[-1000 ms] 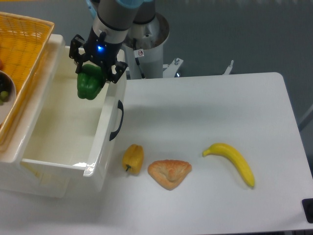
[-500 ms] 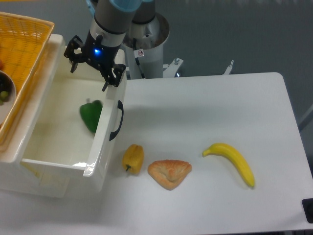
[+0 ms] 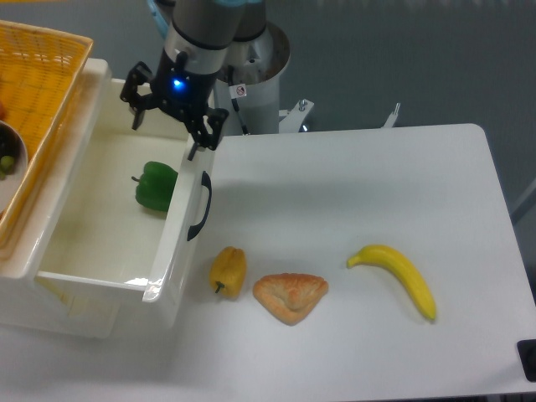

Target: Place the green pepper in the upper white drawer

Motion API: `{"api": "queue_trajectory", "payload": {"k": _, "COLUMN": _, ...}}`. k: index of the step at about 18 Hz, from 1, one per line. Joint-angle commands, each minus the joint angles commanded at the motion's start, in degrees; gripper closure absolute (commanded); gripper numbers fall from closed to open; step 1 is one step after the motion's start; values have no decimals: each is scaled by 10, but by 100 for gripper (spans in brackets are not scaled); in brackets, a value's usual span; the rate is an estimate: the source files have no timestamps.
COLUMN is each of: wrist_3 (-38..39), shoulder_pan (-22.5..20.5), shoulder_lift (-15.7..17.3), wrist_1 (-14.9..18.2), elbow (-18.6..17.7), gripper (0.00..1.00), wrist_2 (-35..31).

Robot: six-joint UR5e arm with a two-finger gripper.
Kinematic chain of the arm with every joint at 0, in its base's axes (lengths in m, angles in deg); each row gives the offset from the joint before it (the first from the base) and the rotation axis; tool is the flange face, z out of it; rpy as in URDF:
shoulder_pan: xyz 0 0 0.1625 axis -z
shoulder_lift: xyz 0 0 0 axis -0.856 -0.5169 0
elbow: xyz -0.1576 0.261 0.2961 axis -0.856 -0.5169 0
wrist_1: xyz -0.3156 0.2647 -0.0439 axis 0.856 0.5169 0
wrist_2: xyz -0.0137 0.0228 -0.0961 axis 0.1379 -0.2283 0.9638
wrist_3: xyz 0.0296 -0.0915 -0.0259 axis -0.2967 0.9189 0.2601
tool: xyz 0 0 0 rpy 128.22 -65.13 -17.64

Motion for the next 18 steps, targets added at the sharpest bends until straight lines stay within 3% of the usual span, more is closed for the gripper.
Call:
{"api": "queue_trajectory", "payload": {"k": 4, "wrist_3": -76, "shoulder_pan": -20, "shoulder_lift": -4, "wrist_1": 4, "elbow": 4, "gripper": 0, "wrist_2": -68}}
{"api": "queue_trajectory", "payload": {"k": 7, "wrist_3": -97, "shoulder_pan": -38, "shoulder_lift": -4, "wrist_1": 3, "elbow": -2, "gripper": 0, "wrist_2": -79}}
{"api": "queue_trajectory", "payload": {"k": 11, "wrist_3": -172, "shoulder_pan": -52, "shoulder_lift": -36, "wrist_1": 5, "elbow": -8, "gripper": 0, "wrist_2": -144}}
{"api": "queue_trajectory", "payload": {"k": 18, "wrist_3": -183, "shoulder_pan": -84, "shoulder_lift": -69, "wrist_1": 1, "elbow": -3, "gripper": 0, "wrist_2": -157}}
